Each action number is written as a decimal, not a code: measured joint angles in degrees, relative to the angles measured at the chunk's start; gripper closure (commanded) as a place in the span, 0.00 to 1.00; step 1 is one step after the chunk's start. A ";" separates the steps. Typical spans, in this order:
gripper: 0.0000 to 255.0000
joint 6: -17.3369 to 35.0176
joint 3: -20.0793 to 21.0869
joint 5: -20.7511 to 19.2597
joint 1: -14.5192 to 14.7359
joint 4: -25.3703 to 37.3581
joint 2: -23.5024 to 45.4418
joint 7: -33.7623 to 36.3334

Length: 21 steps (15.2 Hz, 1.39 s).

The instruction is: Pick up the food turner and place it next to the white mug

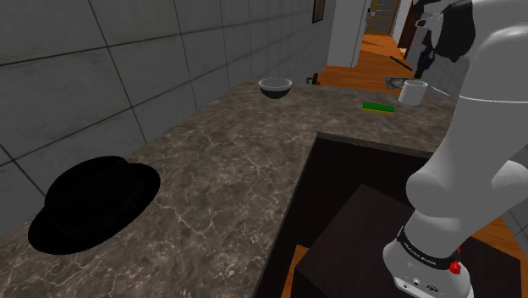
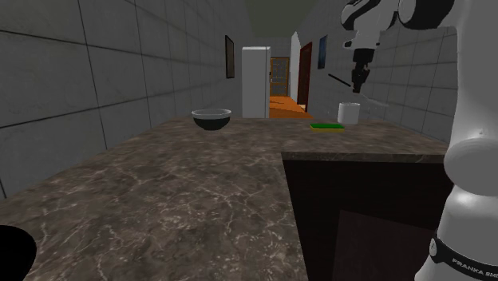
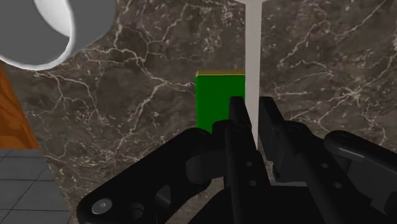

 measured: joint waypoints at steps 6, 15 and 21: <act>1.00 -1.12 -1.05 3.29 -5.14 4.59 5.09 -5.67; 1.00 6.04 -0.85 3.16 -4.01 -3.13 4.54 -6.36; 1.00 10.33 -0.63 3.62 -3.75 -7.20 4.94 -7.05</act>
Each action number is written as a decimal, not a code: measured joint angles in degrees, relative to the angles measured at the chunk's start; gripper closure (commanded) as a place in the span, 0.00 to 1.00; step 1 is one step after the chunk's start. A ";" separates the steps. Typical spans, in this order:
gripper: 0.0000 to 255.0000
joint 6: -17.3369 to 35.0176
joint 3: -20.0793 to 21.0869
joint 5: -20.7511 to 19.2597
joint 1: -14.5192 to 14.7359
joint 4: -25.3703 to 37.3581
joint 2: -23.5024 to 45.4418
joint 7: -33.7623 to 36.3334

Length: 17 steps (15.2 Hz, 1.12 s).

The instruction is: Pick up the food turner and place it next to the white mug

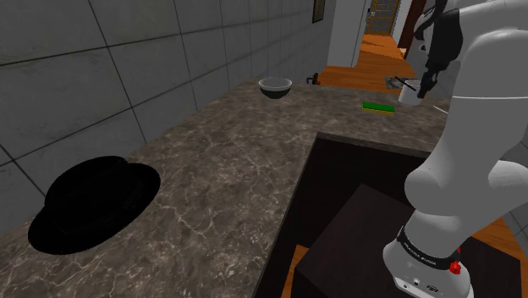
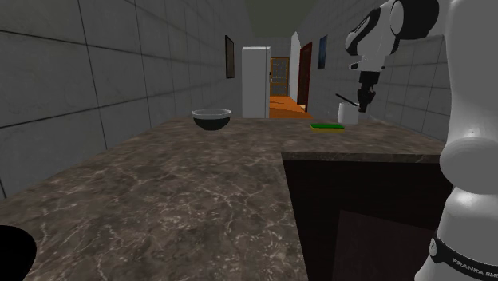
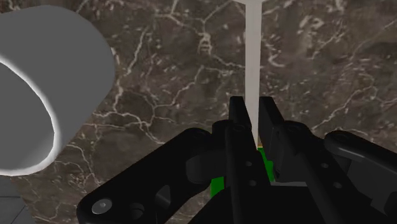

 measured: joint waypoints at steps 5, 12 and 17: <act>1.00 3.44 0.32 0.79 -0.06 -2.76 0.93 -0.78; 1.00 8.21 0.90 1.96 0.07 -6.62 2.17 -1.65; 1.00 9.25 1.04 2.35 -0.06 -7.32 2.62 -2.01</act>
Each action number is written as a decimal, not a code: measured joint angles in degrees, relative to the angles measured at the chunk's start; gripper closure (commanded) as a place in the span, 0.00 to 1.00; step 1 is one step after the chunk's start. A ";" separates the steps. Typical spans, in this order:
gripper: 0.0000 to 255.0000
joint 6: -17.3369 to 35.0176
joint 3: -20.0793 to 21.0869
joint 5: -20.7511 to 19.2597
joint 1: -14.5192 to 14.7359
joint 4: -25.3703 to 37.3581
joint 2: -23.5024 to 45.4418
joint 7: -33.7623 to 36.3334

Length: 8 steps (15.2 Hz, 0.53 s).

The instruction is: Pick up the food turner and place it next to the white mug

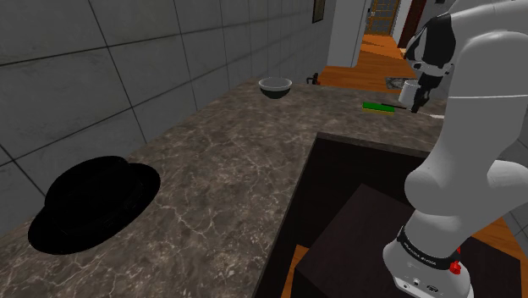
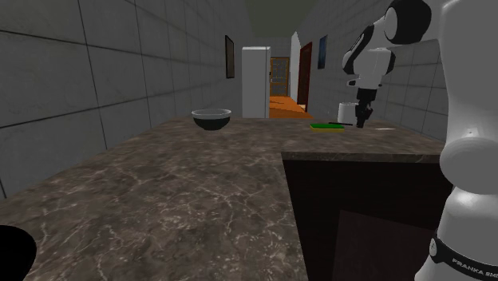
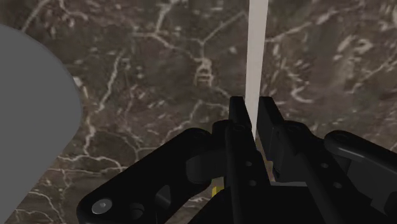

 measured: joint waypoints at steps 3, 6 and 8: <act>0.00 0.03 0.01 0.02 -0.01 0.01 0.02 -0.01; 0.00 0.03 0.01 0.03 -0.02 0.01 0.04 -0.02; 0.00 0.03 0.01 0.03 -0.02 0.01 0.04 -0.02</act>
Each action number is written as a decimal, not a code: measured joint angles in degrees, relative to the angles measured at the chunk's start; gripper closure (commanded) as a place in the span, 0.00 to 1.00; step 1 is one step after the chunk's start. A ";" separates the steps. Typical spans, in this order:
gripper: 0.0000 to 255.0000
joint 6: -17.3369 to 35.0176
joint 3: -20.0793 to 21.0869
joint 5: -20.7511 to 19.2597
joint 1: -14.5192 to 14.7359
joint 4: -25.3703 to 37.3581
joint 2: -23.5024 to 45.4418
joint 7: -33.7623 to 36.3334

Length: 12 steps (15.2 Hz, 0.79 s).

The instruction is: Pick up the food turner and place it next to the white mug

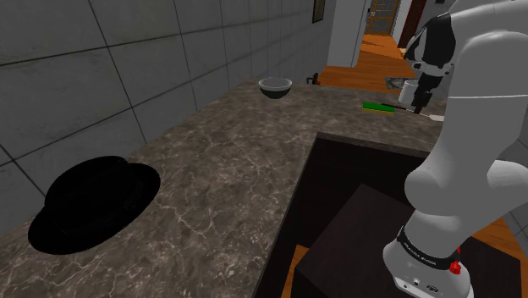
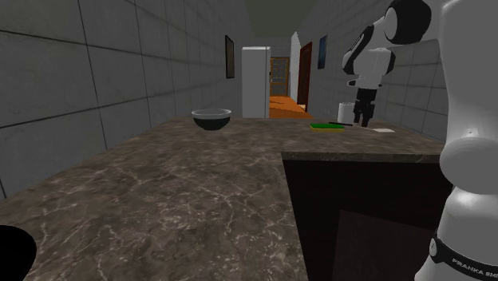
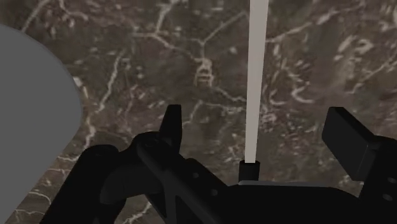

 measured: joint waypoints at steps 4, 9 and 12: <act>0.00 -3.26 -0.59 -1.15 0.04 2.20 -1.42 0.61; 0.00 -6.26 -0.86 -1.70 -0.10 4.84 -1.90 1.15; 0.00 -6.34 -0.86 -1.74 -0.08 4.88 -1.94 1.18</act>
